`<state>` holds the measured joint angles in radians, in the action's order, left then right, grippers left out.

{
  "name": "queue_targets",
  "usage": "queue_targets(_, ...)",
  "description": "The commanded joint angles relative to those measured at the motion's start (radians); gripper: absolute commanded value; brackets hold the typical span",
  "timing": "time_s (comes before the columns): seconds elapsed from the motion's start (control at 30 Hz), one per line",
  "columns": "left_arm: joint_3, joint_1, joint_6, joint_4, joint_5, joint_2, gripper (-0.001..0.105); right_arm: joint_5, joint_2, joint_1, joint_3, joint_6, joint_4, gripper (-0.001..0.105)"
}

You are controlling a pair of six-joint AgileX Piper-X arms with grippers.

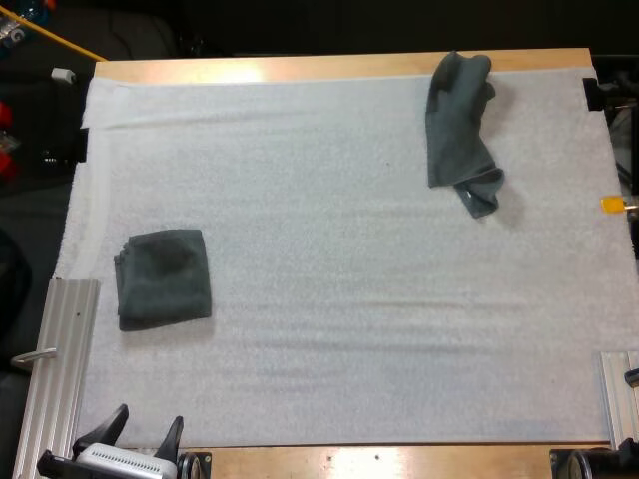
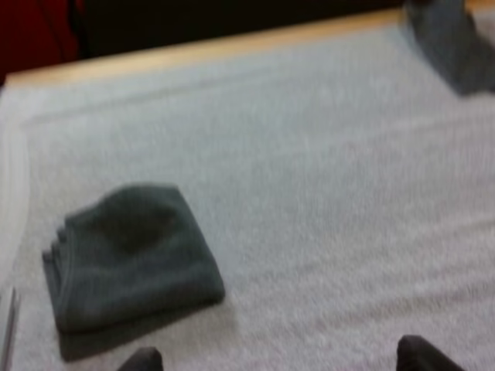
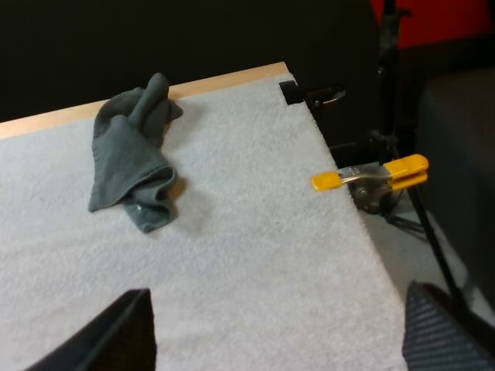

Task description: Pick towel from pile, fold and stack

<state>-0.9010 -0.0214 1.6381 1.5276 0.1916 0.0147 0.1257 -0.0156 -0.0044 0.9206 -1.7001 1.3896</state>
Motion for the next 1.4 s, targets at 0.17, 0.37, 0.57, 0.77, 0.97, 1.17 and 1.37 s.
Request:
queue_targets(0.17,0.008,0.003,-0.005,-0.026,-0.008,0.14,0.058,-0.023,-0.038,-0.004,0.006,0.021,-0.057,0.064)
queue_targets(0.37,0.023,0.003,-0.005,-0.208,-0.008,0.14,0.058,-0.026,-0.038,-0.004,-0.002,0.014,-0.248,0.064)
queue_targets(0.57,0.102,0.003,-0.005,-0.38,-0.008,0.14,0.058,-0.026,-0.038,-0.004,-0.08,-0.011,-0.387,0.064)
queue_targets(0.77,0.212,0.003,-0.005,-0.45,-0.008,0.138,0.058,-0.026,-0.038,-0.004,-0.195,-0.011,-0.402,0.064)
queue_targets(0.97,0.307,0.003,-0.005,-0.45,-0.008,0.138,0.058,-0.026,-0.036,-0.004,-0.307,-0.008,-0.402,0.064)
queue_targets(1.17,0.369,0.003,-0.005,-0.476,-0.008,0.138,0.058,-0.026,-0.036,-0.004,-0.391,-0.003,-0.389,0.064)
queue_targets(1.37,0.371,0.003,-0.005,-0.48,-0.008,0.138,0.058,-0.026,-0.036,-0.004,-0.406,-0.002,-0.384,0.064)
